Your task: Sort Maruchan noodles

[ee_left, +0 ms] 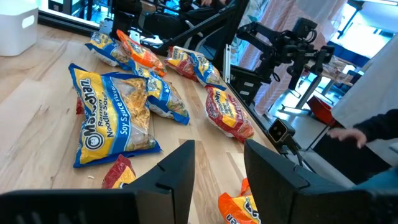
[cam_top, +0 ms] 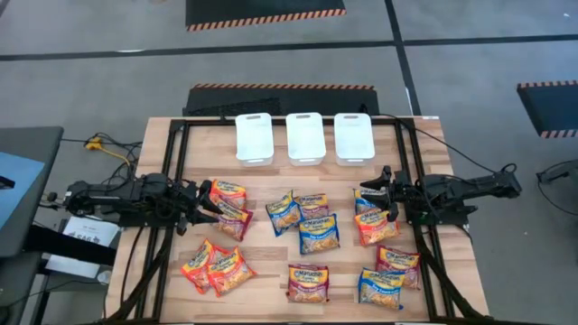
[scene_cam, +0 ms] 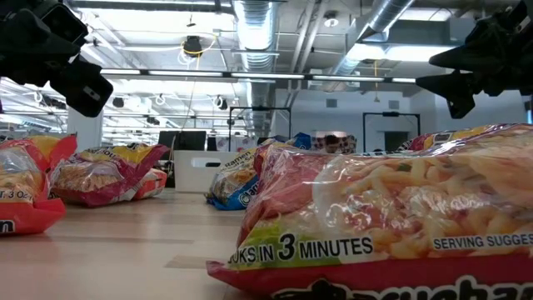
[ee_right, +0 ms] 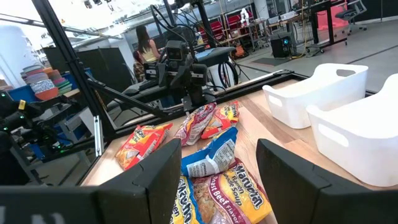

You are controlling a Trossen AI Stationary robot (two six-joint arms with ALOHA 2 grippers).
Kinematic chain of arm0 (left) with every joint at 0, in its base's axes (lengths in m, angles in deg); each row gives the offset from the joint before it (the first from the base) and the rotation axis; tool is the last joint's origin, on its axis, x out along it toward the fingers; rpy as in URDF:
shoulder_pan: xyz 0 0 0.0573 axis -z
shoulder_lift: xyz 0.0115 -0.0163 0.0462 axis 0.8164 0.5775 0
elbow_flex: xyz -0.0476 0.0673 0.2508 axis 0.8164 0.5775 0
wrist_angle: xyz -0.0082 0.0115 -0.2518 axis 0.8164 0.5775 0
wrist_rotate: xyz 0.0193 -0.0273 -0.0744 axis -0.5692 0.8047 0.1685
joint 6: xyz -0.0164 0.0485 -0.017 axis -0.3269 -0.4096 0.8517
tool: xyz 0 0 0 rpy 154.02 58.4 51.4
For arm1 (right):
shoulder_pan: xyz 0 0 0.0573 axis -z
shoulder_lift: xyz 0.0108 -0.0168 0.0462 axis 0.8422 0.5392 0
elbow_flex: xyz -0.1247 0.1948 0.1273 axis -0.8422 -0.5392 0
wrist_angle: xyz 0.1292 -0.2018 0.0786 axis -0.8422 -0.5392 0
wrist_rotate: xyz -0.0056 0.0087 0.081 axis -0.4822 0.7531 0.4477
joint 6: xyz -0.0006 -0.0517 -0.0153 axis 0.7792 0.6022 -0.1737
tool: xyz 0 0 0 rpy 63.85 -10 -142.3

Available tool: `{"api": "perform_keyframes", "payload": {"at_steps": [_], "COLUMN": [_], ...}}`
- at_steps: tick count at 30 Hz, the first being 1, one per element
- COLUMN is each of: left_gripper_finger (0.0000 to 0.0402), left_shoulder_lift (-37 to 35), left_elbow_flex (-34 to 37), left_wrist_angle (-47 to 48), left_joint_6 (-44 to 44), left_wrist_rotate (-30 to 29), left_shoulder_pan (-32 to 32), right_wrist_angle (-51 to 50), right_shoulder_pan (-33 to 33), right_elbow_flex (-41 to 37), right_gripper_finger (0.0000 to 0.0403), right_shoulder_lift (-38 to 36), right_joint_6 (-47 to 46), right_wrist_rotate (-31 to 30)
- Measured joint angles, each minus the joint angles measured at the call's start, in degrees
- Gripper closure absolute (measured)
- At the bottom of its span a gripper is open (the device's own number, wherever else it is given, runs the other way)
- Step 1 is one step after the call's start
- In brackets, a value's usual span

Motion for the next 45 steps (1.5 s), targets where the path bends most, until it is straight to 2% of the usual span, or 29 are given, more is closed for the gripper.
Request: {"api": "perform_keyframes", "payload": {"at_steps": [38,42,45], "left_gripper_finger": [0.0276,0.0276,0.0276], "left_shoulder_lift": [-0.01,-0.01,0.00], "left_elbow_flex": [0.00,0.00,0.00], "left_wrist_angle": [-0.02,0.01,0.14], "left_joint_6": [0.00,0.00,-0.02], "left_wrist_rotate": [-0.05,-1.11,-4.25], "left_shoulder_pan": [0.00,-0.01,0.01], "right_wrist_angle": [0.01,0.00,0.00], "right_shoulder_pan": [-0.02,0.00,0.00], "right_elbow_flex": [-0.01,0.00,-0.01], "right_gripper_finger": [0.0168,0.0168,0.0168], "right_shoulder_lift": [-0.01,0.00,-0.01], "right_joint_6": [0.00,0.00,0.00], "right_wrist_rotate": [0.00,0.00,0.00]}}
